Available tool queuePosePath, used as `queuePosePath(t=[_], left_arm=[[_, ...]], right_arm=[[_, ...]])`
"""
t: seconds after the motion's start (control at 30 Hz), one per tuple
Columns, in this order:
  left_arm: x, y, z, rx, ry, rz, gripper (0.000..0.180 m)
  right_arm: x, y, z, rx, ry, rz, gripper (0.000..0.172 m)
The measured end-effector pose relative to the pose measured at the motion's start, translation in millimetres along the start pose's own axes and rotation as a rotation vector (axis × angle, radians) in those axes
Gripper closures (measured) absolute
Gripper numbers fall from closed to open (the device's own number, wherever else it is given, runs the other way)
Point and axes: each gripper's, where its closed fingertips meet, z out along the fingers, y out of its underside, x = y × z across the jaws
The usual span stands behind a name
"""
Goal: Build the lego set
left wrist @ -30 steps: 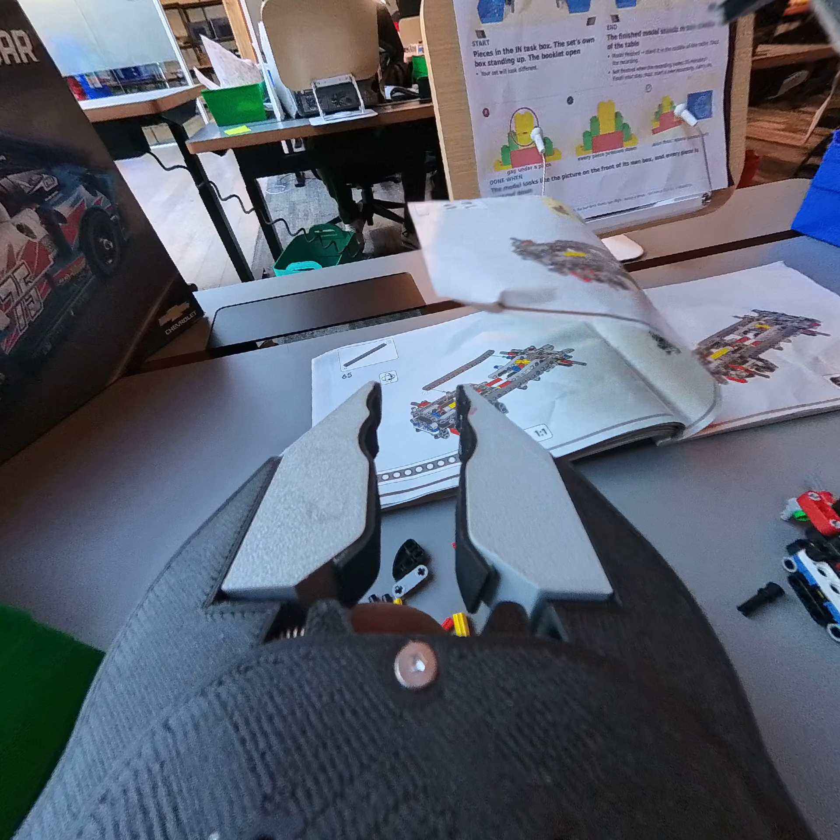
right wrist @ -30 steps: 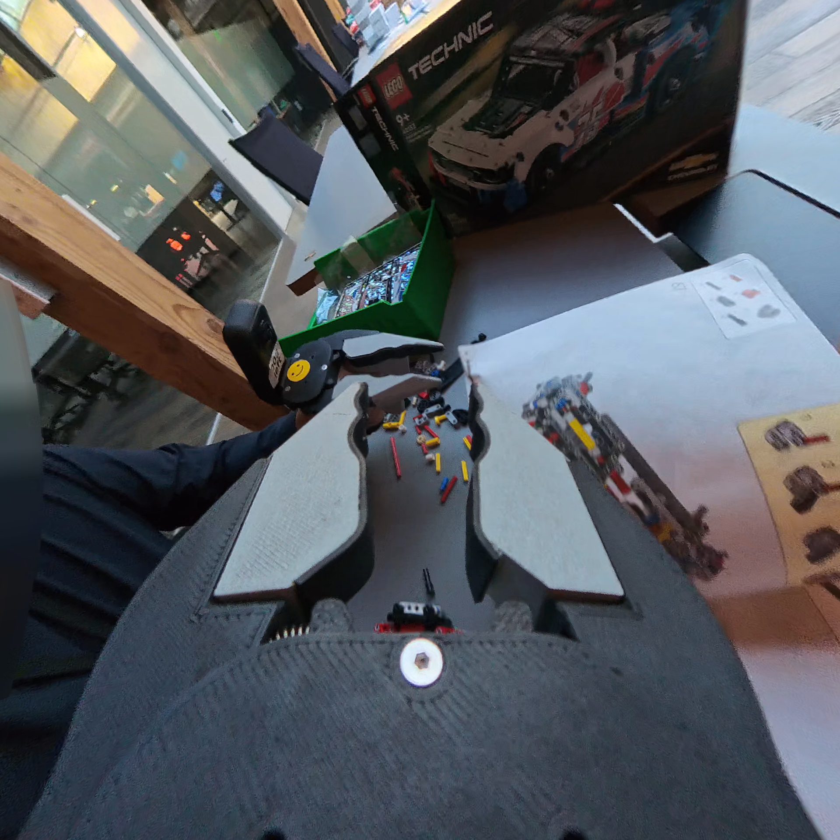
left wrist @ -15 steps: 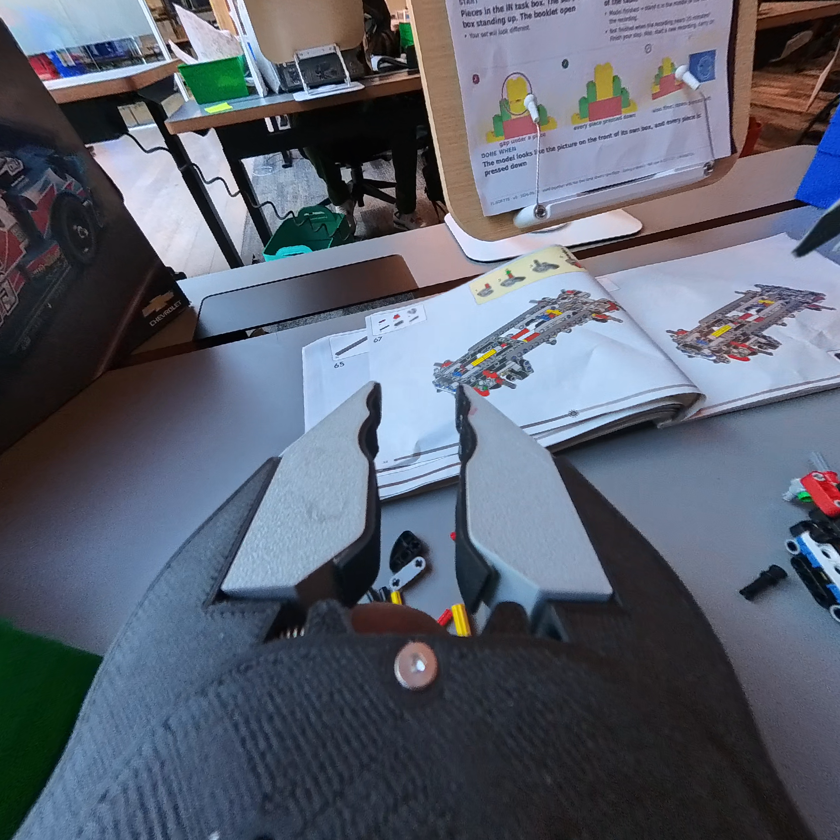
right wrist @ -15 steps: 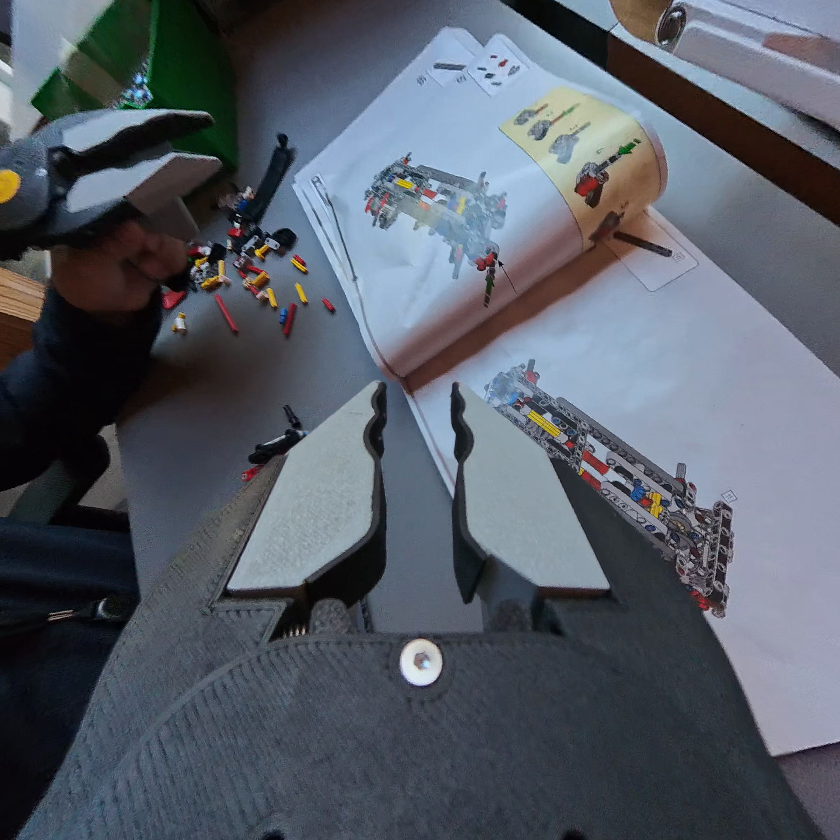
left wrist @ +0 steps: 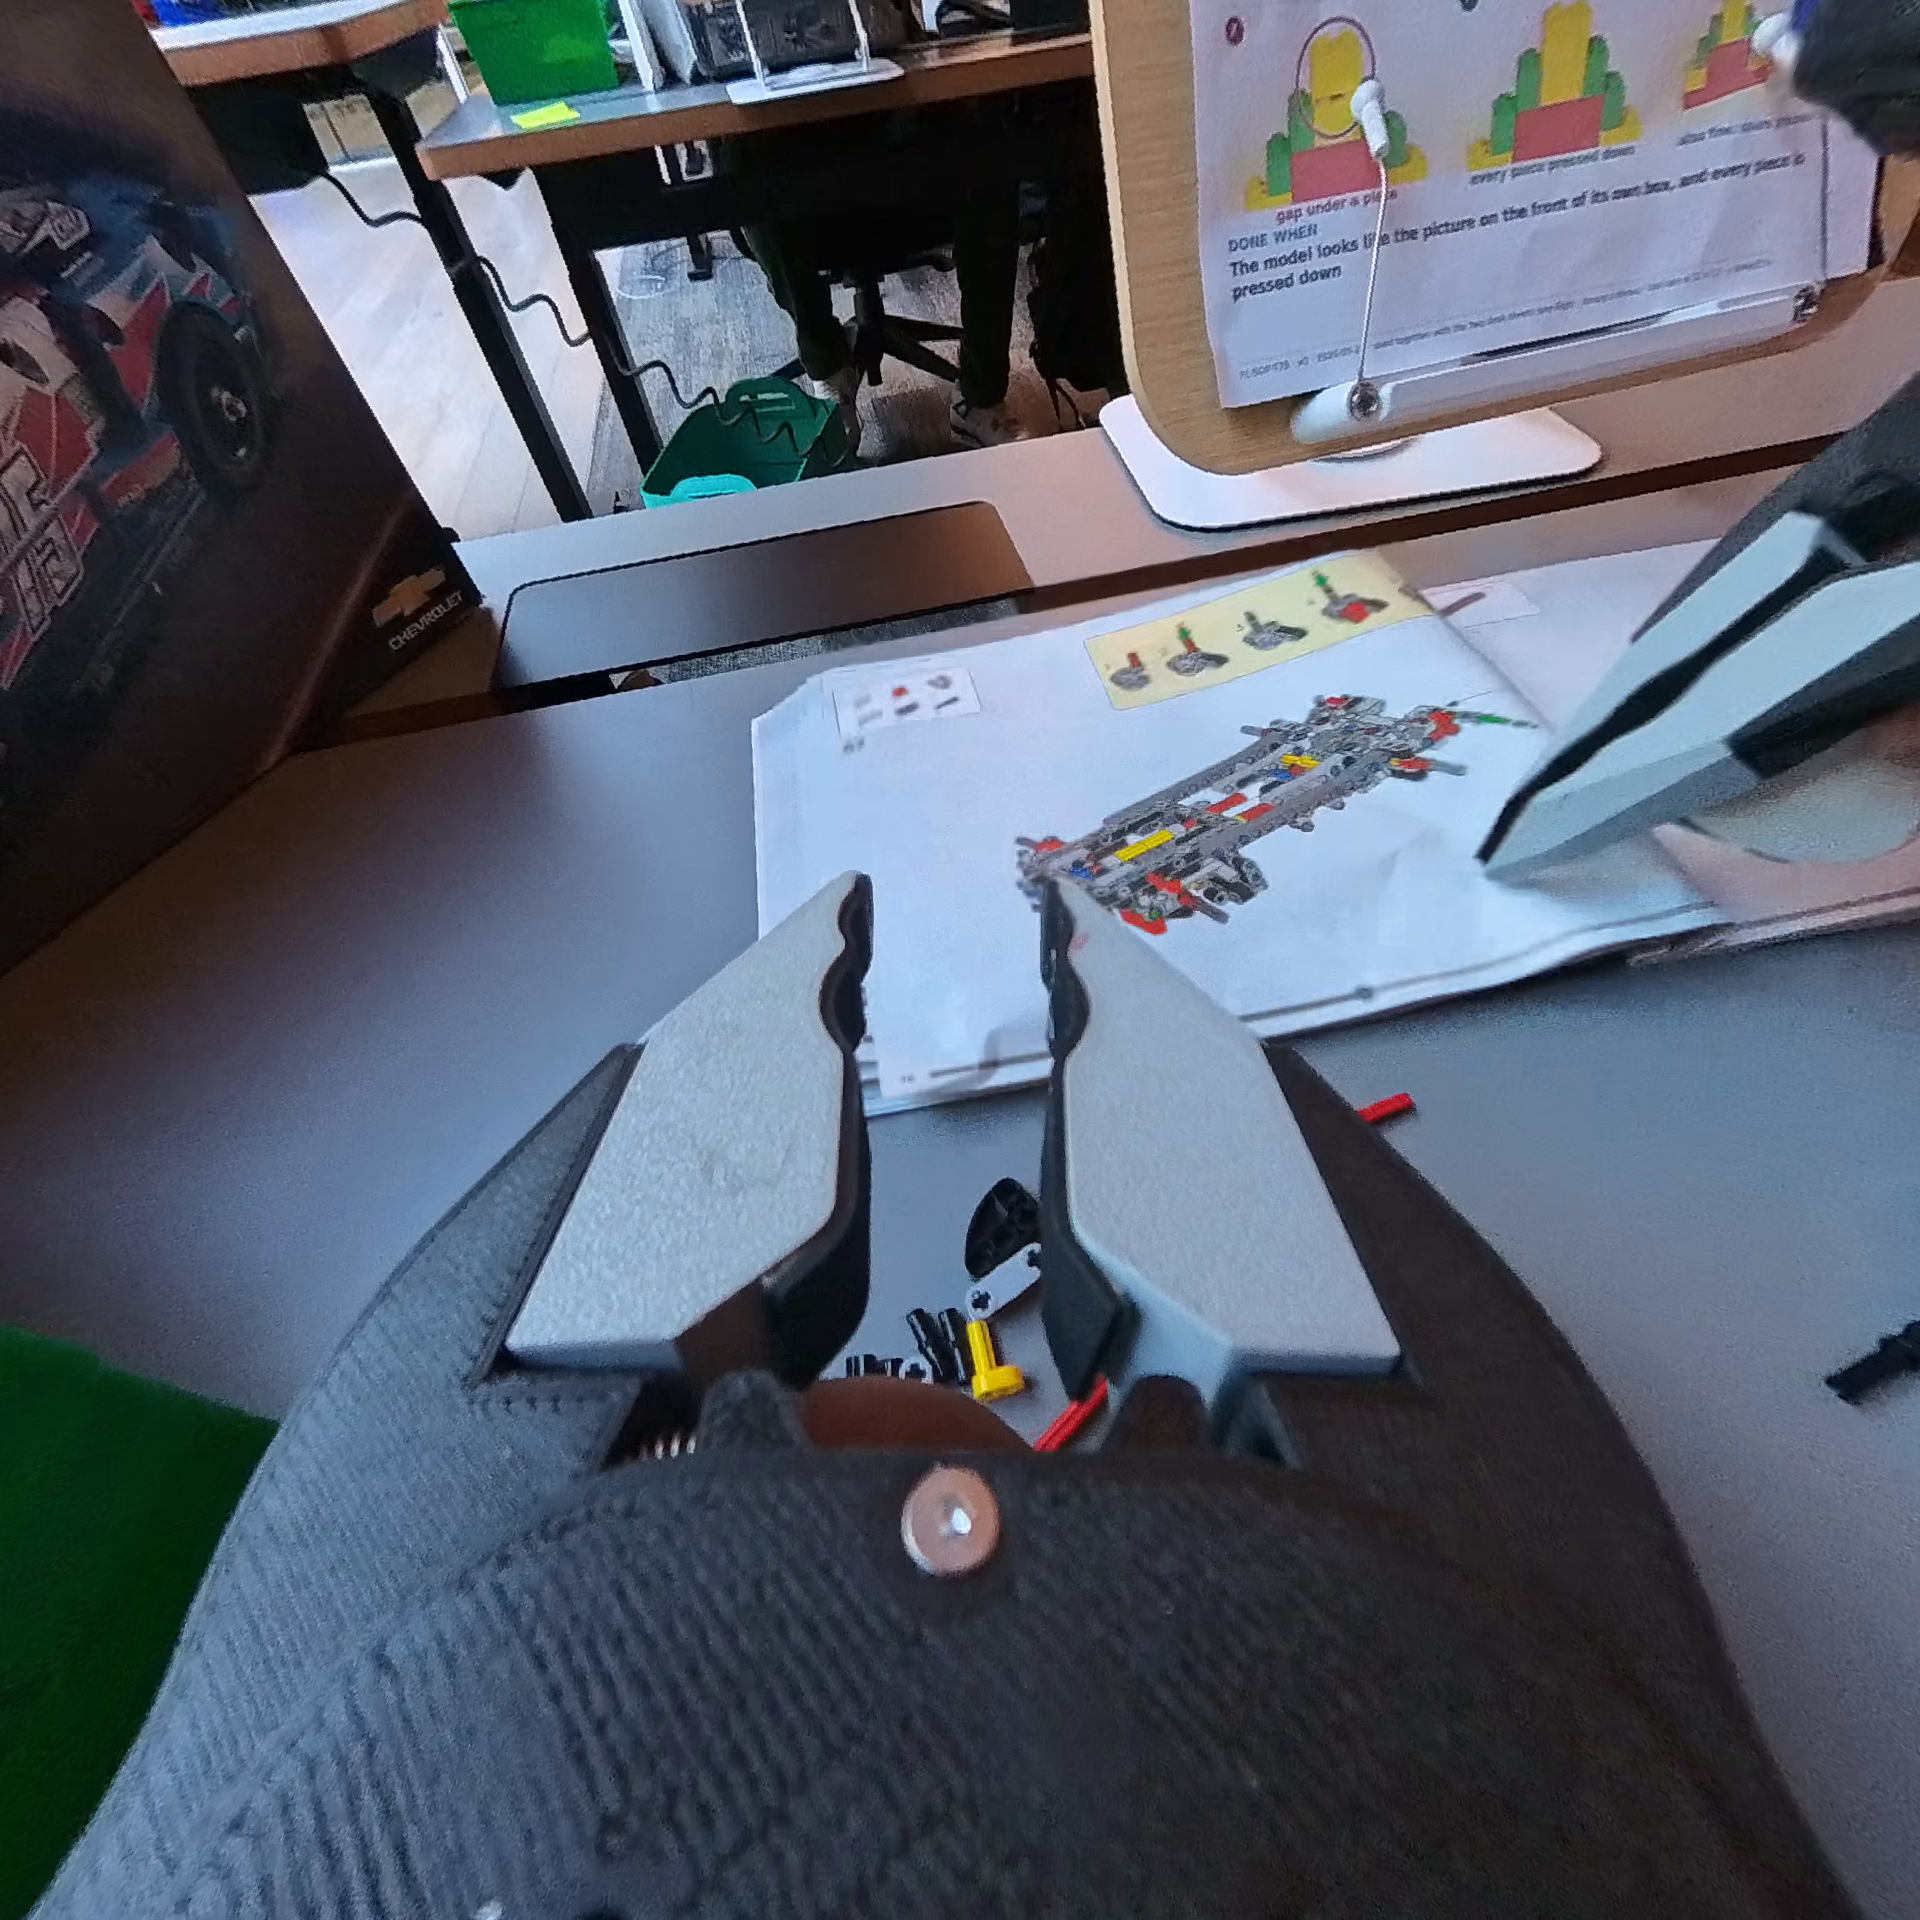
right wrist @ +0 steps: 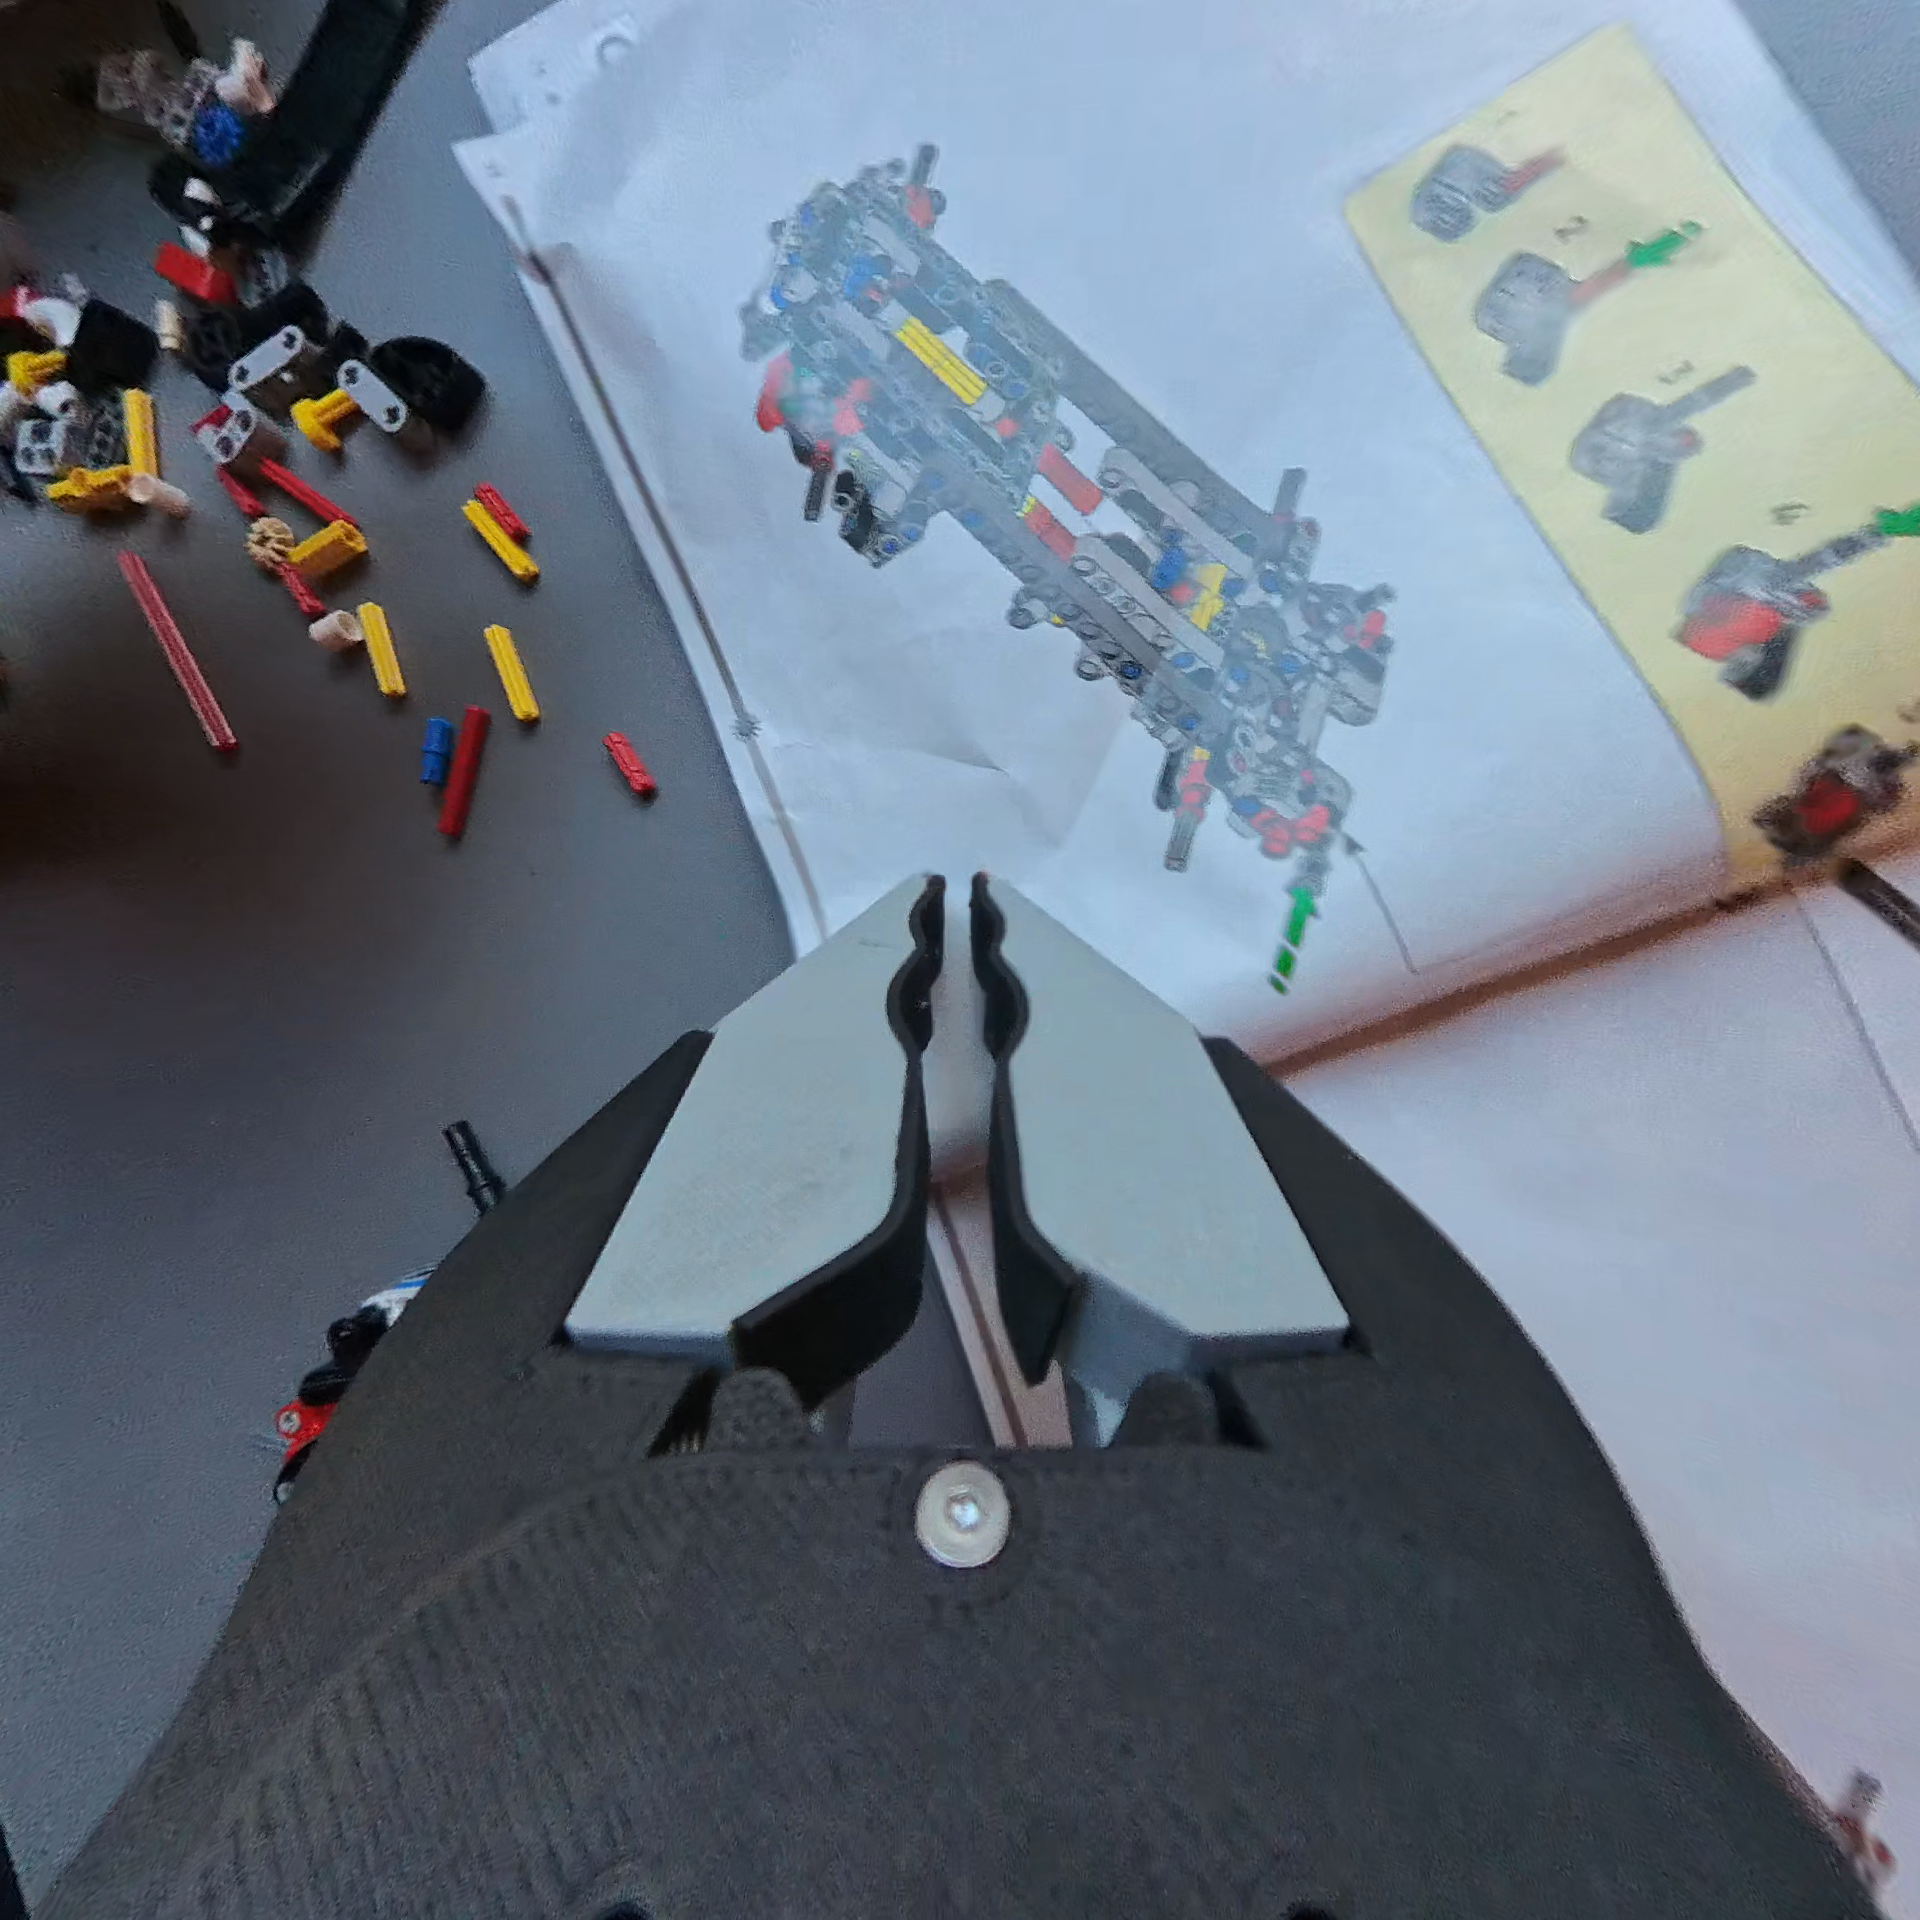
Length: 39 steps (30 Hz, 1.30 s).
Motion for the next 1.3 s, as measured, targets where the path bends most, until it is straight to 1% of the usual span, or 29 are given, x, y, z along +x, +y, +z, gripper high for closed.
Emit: queuePosePath(t=[0.13,0.23,0.27,0.33,0.47,0.57,0.67,0.77,0.87,0.93,1.0,1.1,1.3], left_arm=[[0.1,0.8,0.4,-0.008,0.007,-0.001,0.151],[-1.0,1.0,0.2,-0.010,0.007,-0.003,0.151],[-1.4,1.0,0.1,-0.011,0.008,-0.005,0.151],[-1.7,1.8,0.2,-0.016,0.012,-0.008,0.150],[0.1,5.3,2.1,-0.033,0.023,-0.006,0.144],[2.8,10.5,5.2,-0.056,0.028,0.009,0.140],[7.7,15.4,7.7,-0.080,0.037,0.036,0.136],[11.9,19.6,10.0,-0.098,0.032,0.085,0.133],[13.9,26.3,13.0,-0.123,0.017,0.141,0.130],[18.2,28.7,14.4,-0.134,0.026,0.172,0.129],[21.6,29.5,14.9,-0.131,0.028,0.201,0.129],[21.3,34.3,17.2,-0.152,0.015,0.233,0.129],[22.5,39.0,19.4,-0.171,0.031,0.223,0.129]], right_arm=[[-17.6,0.3,-2.2,-0.016,-0.056,-0.043,0.171],[-23.0,6.7,-23.6,0.003,-0.064,-0.053,0.172],[-23.0,9.7,-34.0,0.031,-0.064,-0.048,0.171],[-20.0,19.8,-56.9,0.097,-0.059,-0.023,0.164],[-3.2,55.7,-99.7,0.238,-0.028,0.063,0.158],[7.9,82.6,-124.3,0.350,-0.024,0.117,0.154],[19.7,101.7,-140.8,0.444,0.011,0.111,0.149],[34.0,116.2,-144.7,0.502,0.086,0.069,0.148],[46.4,126.9,-140.6,0.561,0.143,0.047,0.150],[50.8,134.7,-137.7,0.518,0.146,0.038,0.147],[61.6,140.2,-137.7,0.506,0.193,0.040,0.144],[63.9,145.8,-132.3,0.473,0.142,0.089,0.140],[70.2,148.9,-126.0,0.430,0.145,0.133,0.135]])
